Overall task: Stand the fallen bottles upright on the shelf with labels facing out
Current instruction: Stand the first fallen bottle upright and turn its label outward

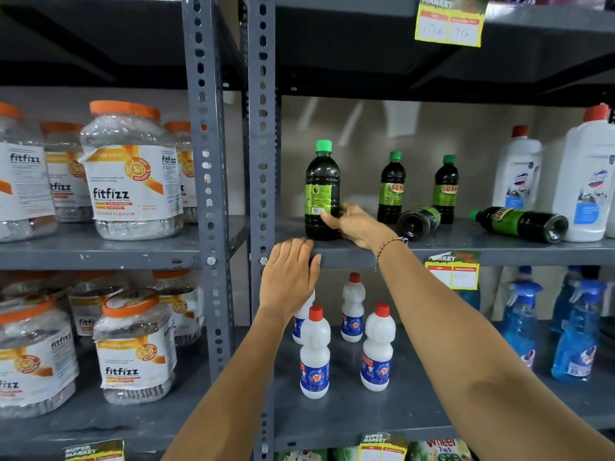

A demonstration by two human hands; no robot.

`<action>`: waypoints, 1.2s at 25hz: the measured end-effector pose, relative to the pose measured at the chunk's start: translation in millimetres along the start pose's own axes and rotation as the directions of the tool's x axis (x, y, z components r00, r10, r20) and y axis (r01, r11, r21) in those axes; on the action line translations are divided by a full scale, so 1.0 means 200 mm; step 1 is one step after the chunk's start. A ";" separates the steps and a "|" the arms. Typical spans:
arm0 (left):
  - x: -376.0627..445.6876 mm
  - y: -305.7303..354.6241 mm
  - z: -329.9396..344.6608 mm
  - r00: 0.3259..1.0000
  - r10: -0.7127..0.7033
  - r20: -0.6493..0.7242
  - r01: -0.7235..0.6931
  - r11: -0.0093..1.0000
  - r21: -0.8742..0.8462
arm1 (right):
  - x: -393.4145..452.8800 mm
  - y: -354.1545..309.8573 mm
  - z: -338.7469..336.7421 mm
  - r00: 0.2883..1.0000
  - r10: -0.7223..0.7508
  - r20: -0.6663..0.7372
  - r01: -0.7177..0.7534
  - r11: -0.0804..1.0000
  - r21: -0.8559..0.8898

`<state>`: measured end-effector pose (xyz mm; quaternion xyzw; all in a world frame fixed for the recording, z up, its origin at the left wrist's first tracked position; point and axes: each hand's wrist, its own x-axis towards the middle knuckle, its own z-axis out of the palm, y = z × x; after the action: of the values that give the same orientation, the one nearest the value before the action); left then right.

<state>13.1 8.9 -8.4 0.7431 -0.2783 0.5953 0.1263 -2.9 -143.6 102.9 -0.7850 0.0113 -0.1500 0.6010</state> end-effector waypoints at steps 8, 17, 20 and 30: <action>0.01 0.01 -0.03 1.000 0.006 0.026 -0.006 1.000 -0.011 | 0.00 0.04 -0.01 0.999 -0.030 -0.026 0.030 0.999 -0.026; 0.01 0.02 -0.03 1.000 -0.011 0.027 0.011 1.000 -0.019 | 0.03 0.06 0.00 0.999 -0.004 -0.051 -0.003 0.989 -0.146; 0.01 0.02 -0.03 0.999 -0.015 0.052 0.017 1.000 -0.023 | 0.02 0.06 0.01 0.992 -0.059 -0.113 0.033 0.975 -0.218; 0.00 0.02 -0.03 0.998 -0.025 0.051 0.027 0.999 -0.028 | 0.01 0.06 0.00 0.979 -0.149 -0.140 0.108 0.959 -0.264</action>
<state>6.3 7.5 -7.9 0.7597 -0.2802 0.5704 0.1376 0.1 -146.9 91.6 -0.8402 0.0269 -0.2482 0.4814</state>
